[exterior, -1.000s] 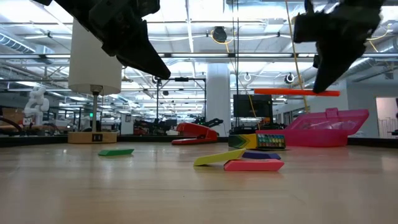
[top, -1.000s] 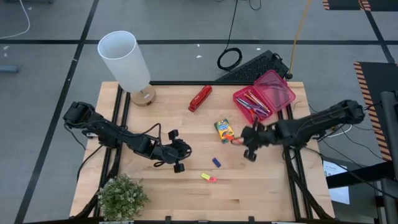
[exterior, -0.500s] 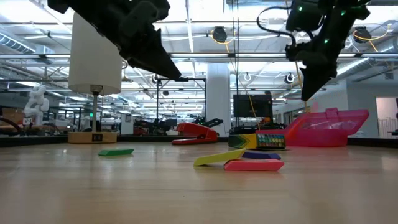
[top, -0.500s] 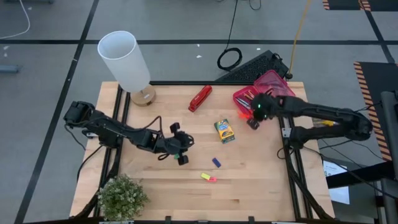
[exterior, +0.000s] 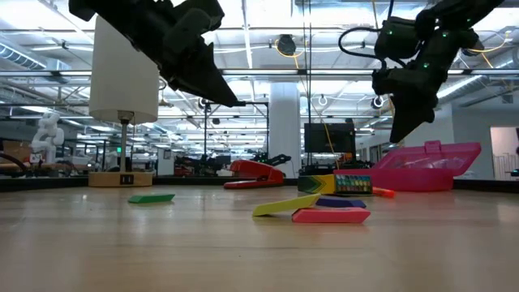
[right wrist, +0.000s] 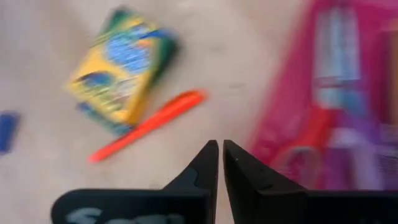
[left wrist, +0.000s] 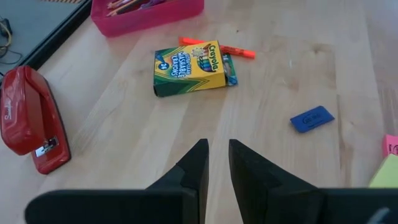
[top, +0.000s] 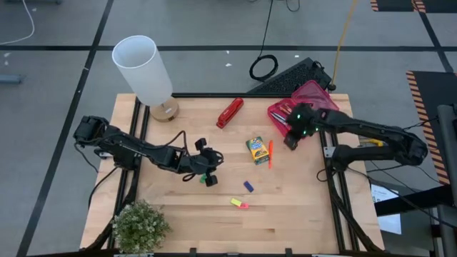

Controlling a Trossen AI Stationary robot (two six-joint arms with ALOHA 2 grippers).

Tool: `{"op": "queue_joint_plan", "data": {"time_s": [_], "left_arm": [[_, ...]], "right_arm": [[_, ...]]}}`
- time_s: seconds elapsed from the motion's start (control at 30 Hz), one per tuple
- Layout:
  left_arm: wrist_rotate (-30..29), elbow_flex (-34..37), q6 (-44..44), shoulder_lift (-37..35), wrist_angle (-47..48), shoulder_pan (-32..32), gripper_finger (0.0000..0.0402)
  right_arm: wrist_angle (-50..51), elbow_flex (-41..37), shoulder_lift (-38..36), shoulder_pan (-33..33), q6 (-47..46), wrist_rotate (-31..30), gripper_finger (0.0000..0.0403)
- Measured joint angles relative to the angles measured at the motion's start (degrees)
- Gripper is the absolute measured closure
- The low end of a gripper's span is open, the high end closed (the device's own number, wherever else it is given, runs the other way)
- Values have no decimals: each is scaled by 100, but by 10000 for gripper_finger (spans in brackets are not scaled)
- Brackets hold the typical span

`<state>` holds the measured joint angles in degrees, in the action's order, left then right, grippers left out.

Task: Pack school essentials
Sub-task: Put the orange pen into the pink supply box

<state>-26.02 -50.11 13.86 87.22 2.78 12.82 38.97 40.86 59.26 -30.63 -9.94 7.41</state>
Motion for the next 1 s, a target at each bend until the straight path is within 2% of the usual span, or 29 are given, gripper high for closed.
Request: {"op": "queue_joint_plan", "data": {"time_s": [0.07, 0.2, 0.27, 0.4, 0.5, 0.7, 1.0], "left_arm": [[0, 0, -10, -1, 1, 0, 337], [0, 0, -13, -2, 1, 0, 337], [0, 0, -31, 0, 1, 0, 337], [0, 0, -72, 0, 1, 0, 337], [0, 0, -75, 0, 1, 0, 337], [0, 0, -75, 0, 0, 0, 337], [11, 0, -43, 0, 1, 0, 337]], "right_arm": [[-132, -138, 1, 417, -299, 48, 378], [-521, -388, 1, 1465, -1298, -383, 355], [-741, -456, 1, 2064, -1866, -749, 340], [-797, -477, 233, 3048, -3026, -1859, 304], [-1001, -477, 612, 3502, -3683, -2213, 273], [-1626, -479, 1581, 3848, -4147, -2822, 228], [-2408, -479, 2429, 3857, -4182, -2856, 228]]}}
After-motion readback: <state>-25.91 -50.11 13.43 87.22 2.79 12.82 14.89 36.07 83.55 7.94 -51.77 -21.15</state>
